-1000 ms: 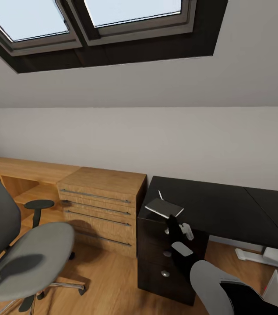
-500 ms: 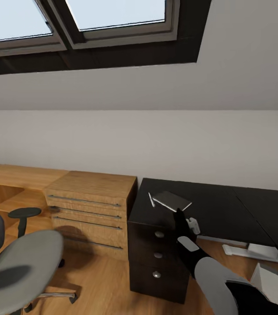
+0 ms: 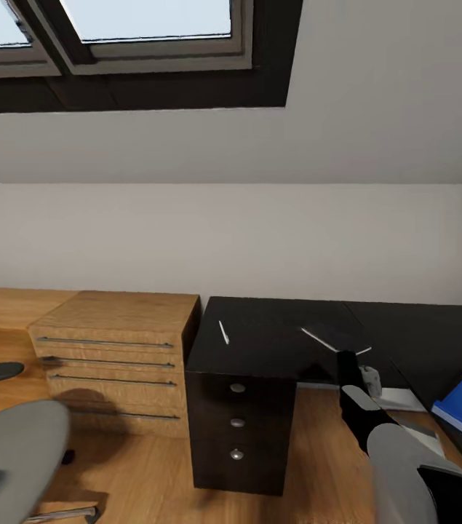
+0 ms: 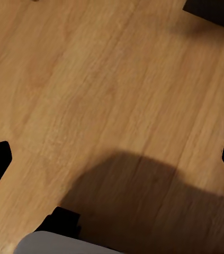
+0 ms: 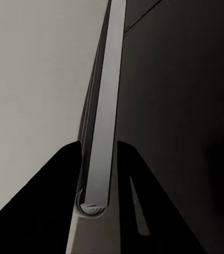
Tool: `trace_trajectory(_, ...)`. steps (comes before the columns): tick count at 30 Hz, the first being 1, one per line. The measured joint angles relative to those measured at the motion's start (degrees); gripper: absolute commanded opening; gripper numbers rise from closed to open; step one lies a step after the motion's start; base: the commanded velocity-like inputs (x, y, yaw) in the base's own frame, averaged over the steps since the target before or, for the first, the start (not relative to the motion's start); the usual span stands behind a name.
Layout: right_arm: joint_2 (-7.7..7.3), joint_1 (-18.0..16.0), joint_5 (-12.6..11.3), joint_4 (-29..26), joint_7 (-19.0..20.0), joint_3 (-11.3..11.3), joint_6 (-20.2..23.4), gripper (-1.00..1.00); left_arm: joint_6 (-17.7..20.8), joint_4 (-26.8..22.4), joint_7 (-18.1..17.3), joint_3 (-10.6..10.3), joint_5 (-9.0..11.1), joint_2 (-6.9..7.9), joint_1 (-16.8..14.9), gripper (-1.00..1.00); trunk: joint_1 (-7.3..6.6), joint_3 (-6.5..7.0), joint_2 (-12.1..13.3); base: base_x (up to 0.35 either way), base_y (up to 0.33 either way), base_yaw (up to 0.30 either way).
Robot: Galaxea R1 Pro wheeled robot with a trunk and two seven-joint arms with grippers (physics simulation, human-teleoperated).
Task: In the bedroom, organize the workspace by keeping the computer under the desk, ensuring the monitor is on the desk, placing the keyboard on the desk next to the monitor, placing the mouse on the desk next to the keyboard, moving the folder from the swivel chair onto the desk next to the mouse, stacking the notebook on top of the folder with the pen on top of the notebook, and positioning the swivel chair next to the desk.
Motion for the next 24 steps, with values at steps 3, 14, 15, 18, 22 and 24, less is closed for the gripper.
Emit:
trace_trajectory(3, -2.48, -0.01, -3.78, -0.69, -1.74, -0.04, 2.32, -1.00, 0.00, 0.00, -0.02, 0.00, 0.00, 0.00, 0.00, 1.00, 0.00, 0.00, 0.00, 0.000, 0.000, -0.269)
trace_trajectory(14, -5.77, 0.00, -7.04, -3.75, -4.86, 0.34, 3.90, -1.00, -0.01, 0.99, -0.07, -0.12, 0.01, 0.00, -0.01, 1.00, 0.00, 0.00, 0.00, 0.000, 0.000, -0.269)
trace_trajectory(15, -5.81, 0.00, -7.06, -3.77, -4.87, 0.36, 3.88, -1.00, -0.01, 1.11, -0.08, -0.13, 0.01, 0.00, -0.01, 1.00, 0.00, 0.00, 0.00, 0.000, 0.000, -0.269)
trace_trajectory(18, -5.92, 0.00, -7.07, -3.82, -4.90, 0.35, 3.81, -1.00, -0.01, 1.39, -0.08, -0.16, 0.01, 0.00, -0.01, 1.00, 0.00, 0.00, 0.00, 0.000, 0.000, -0.269)
trace_trajectory(22, -5.96, 0.00, -7.08, -3.83, -4.92, 0.39, 3.71, -1.00, -0.01, 1.51, -0.08, -0.18, 0.01, 0.00, -0.01, 1.00, 0.00, 0.00, 0.00, 0.000, 0.000, -0.269)
trace_trajectory(24, -5.98, 0.00, -7.09, -3.81, -4.92, 0.37, 3.67, -1.00, -0.01, 1.56, -0.08, -0.18, 0.01, 0.00, -0.01, 1.00, 0.00, 0.00, 0.00, 0.000, 0.000, -0.269)
